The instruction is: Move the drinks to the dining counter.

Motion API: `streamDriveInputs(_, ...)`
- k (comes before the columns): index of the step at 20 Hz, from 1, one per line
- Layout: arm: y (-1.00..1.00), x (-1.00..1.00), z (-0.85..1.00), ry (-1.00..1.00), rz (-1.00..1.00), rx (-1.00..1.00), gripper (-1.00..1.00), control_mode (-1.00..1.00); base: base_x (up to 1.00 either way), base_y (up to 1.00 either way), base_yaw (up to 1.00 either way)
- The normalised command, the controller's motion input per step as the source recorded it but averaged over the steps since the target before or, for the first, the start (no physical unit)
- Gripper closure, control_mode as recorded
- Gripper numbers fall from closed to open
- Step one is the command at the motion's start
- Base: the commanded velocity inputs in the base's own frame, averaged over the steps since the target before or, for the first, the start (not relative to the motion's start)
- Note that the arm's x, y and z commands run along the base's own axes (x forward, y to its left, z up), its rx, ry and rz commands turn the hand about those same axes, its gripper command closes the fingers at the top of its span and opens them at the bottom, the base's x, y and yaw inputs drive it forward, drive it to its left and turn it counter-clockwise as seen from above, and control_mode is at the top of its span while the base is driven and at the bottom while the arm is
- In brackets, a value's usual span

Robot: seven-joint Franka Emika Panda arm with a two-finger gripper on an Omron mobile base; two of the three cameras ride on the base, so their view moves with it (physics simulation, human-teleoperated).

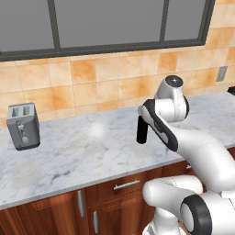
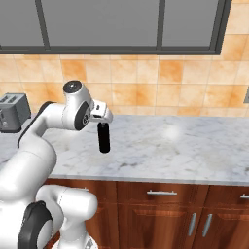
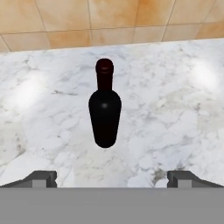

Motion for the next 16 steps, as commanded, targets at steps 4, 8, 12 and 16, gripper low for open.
streamDriveInputs(4,0.09,0.15,-0.08,0.00,0.00,0.00,-1.00,-1.00,0.00,0.00,0.00)
streamDriveInputs(8,0.05,0.18,0.00,0.00,0.00,0.00,-1.00,-1.00,0.00,0.00,0.00)
streamDriveInputs(12,0.00,0.24,0.00,0.00,0.00,0.01,-1.00,-1.00,0.00,0.00,0.00)
streamDriveInputs(16,0.00,0.25,-0.01,0.03,0.00,0.01,-1.00,-1.00,0.00,0.00,0.00)
